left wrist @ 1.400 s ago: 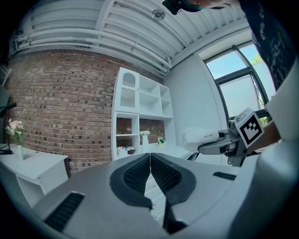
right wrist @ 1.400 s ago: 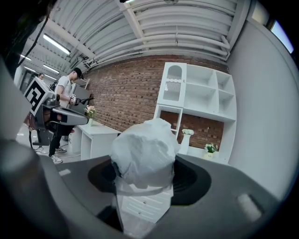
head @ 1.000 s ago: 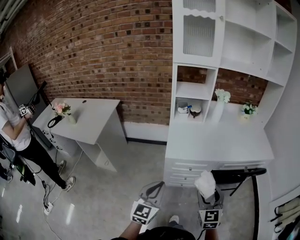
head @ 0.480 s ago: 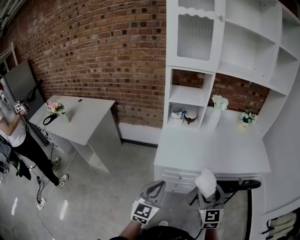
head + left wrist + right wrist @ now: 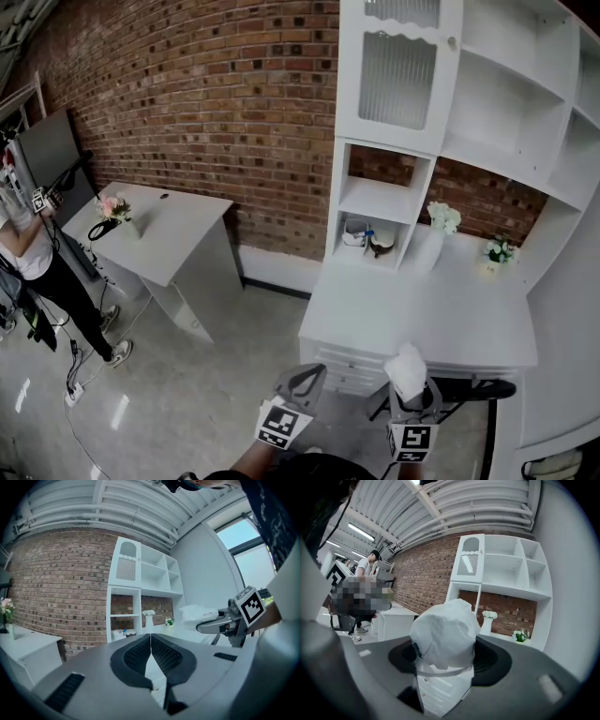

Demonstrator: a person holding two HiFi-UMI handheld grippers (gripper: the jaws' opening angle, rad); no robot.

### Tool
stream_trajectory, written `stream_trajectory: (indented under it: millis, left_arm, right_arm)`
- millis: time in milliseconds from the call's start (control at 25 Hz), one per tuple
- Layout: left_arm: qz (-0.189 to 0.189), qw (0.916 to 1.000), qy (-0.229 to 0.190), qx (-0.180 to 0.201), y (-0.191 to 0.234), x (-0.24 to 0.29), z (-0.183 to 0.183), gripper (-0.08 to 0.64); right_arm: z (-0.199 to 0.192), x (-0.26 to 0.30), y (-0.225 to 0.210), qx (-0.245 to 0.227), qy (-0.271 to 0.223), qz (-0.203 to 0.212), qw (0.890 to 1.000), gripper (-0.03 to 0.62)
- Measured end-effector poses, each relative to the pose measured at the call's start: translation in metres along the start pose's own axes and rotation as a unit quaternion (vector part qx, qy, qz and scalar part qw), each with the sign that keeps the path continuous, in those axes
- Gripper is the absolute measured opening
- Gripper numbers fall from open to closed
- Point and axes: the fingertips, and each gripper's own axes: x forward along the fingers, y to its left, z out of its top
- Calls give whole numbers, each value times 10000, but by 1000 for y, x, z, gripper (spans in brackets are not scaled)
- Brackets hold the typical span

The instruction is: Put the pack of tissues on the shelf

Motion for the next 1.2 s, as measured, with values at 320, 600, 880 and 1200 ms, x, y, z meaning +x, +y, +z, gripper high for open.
stream_trajectory:
  millis: [320, 600, 880, 1200]
  left_arm:
    - [87, 10000, 40, -15, 2, 8, -1, 11]
    - [141, 9998, 108, -62, 10, 15, -9, 11]
    - [141, 9998, 115, -33, 25, 34, -16, 11]
    - [54, 9999, 104, -69, 54, 68, -14, 11]
  right_arm:
    - [-1, 10, -3, 29, 9, 88, 10000, 265]
    - [1, 24, -2, 48, -17, 138, 9999, 265]
    - [-7, 44, -7, 50, 19, 89, 9999, 265]
    - [0, 80, -15, 8, 97, 26, 9999, 265]
